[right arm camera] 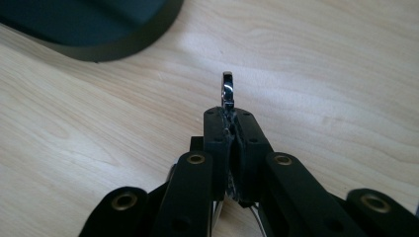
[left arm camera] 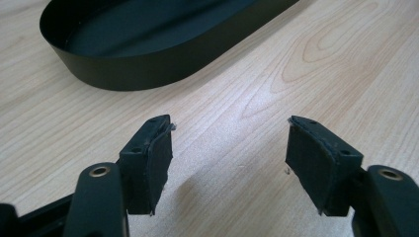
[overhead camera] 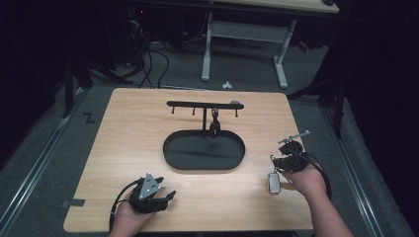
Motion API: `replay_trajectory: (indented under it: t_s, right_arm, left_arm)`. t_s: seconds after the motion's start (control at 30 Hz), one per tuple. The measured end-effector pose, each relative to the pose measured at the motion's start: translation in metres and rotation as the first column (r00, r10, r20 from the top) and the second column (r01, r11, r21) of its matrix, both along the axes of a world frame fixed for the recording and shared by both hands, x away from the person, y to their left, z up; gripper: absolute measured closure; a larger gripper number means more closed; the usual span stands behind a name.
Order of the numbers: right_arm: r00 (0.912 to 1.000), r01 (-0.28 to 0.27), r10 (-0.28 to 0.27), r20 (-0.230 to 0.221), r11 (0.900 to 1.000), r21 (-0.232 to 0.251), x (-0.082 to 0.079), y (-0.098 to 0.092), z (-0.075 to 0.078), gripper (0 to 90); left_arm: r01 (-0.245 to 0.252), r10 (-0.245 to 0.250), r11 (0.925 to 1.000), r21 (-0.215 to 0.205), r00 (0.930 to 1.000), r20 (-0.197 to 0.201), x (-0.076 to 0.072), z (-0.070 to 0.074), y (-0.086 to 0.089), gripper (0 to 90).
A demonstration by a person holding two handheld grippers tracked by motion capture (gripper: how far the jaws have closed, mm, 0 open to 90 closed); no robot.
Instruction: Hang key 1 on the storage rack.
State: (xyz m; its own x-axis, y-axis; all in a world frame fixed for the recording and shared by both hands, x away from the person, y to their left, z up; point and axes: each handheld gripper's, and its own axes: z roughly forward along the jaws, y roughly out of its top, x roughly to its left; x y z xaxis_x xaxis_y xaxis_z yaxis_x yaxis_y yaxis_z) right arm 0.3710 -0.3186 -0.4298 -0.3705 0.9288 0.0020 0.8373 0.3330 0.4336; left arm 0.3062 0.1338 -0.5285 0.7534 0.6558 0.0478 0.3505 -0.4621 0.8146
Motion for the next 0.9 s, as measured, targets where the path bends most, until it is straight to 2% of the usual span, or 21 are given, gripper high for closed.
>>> replay_trajectory:
  t_s: [0.2,0.37,0.9]
  right_arm:
    - [0.9990,-0.018,0.018,0.042,1.000,0.006,-0.002,0.007,0.022,86.7]
    - [0.9977,-0.028,0.027,0.062,0.999,0.025,-0.002,0.014,0.034,86.6]
    - [0.9922,-0.091,0.087,0.090,0.995,0.040,0.009,0.042,0.048,86.6]
  left_arm:
    - [0.001,-0.001,1.0000,-0.006,1.0000,0.003,0.000,0.001,0.000,34.6]
    - [-0.002,0.002,0.9999,-0.016,1.0000,0.009,0.000,0.001,0.001,34.3]
    - [-0.002,0.003,0.9994,-0.034,0.9997,0.023,-0.001,0.002,0.002,32.8]
